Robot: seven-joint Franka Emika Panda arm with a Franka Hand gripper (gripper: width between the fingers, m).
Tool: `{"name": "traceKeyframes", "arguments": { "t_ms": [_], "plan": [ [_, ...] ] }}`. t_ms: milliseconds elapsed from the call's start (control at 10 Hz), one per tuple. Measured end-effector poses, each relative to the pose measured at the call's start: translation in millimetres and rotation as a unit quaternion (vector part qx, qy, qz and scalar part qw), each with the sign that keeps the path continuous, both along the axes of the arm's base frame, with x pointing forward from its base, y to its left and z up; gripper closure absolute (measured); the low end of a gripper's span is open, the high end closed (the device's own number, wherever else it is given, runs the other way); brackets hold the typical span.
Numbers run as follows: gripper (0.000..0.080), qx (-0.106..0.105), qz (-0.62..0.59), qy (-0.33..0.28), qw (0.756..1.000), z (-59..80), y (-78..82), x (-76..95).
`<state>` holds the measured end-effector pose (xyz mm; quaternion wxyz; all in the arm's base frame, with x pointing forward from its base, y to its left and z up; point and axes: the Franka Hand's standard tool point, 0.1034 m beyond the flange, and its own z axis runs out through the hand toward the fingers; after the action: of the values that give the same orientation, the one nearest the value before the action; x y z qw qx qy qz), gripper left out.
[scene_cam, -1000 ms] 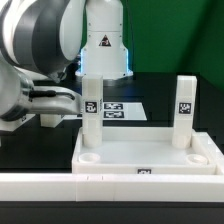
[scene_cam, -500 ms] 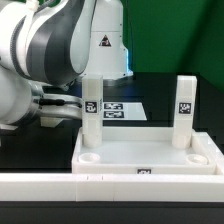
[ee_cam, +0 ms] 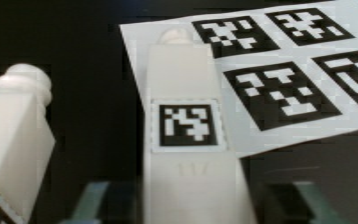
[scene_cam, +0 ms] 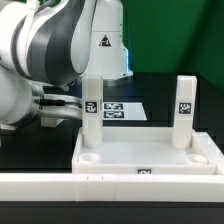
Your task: Assemble desk
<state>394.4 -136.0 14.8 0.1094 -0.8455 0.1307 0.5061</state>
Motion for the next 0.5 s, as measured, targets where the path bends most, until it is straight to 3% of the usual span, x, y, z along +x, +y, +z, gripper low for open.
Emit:
{"name": "traceKeyframes", "arguments": {
  "t_ms": [500],
  "plan": [
    [0.0514, 0.006, 0.003, -0.007, 1.0, 1.8, -3.4, 3.7]
  ]
}}
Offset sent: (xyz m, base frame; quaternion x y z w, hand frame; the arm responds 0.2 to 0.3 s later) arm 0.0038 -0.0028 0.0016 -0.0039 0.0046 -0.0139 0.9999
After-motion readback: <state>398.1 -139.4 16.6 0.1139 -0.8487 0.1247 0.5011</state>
